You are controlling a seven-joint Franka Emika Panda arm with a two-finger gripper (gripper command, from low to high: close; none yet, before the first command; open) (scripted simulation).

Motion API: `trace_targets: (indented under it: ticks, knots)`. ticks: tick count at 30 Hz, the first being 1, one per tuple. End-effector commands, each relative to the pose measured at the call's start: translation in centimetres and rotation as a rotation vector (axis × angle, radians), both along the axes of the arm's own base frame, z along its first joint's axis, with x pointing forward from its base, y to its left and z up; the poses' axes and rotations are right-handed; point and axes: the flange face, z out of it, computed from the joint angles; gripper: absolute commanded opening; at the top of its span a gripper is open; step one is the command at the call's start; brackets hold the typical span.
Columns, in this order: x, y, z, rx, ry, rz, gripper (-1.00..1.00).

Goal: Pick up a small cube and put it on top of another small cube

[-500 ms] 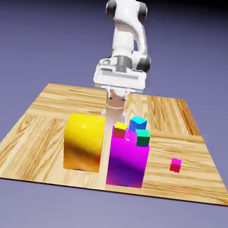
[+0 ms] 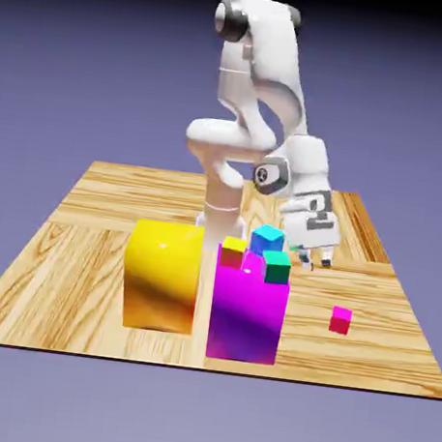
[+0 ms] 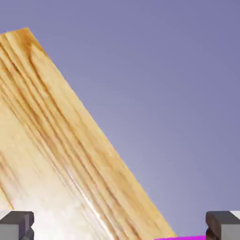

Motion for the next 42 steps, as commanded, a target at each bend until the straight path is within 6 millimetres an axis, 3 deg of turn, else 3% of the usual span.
trace_targets:
  ticks: [1, 11, 14, 23, 24, 25, 26, 35, 37, 38, 42]
  knots:
    - [-0.2, 0.3, -1.0, 0.002, 0.020, 0.027, 0.00]
    - [-4.3, 5.3, -8.8, 0.125, 0.193, 0.322, 0.00]
    - [-3.6, 4.4, -9.8, 0.140, 0.214, 0.291, 0.00]
    - [-3.0, 6.7, -16.2, 0.140, 0.214, 0.291, 0.00]
    - [-3.0, 6.7, -16.2, 0.140, 0.214, 0.291, 0.00]
    - [-3.0, 6.7, -16.2, 0.140, 0.214, 0.291, -1.00]
    - [-3.0, 6.7, -16.2, 0.140, 0.214, 0.291, -1.00]
    - [-3.6, 4.4, -9.8, 0.140, 0.214, 0.291, -1.00]
    - [-3.6, 4.4, -9.8, 0.140, 0.214, 0.291, -1.00]
    - [-3.4, 5.2, -10.0, 0.128, 0.222, 0.293, -1.00]
    - [-0.6, 3.5, -8.8, -0.041, 0.193, 0.240, -1.00]
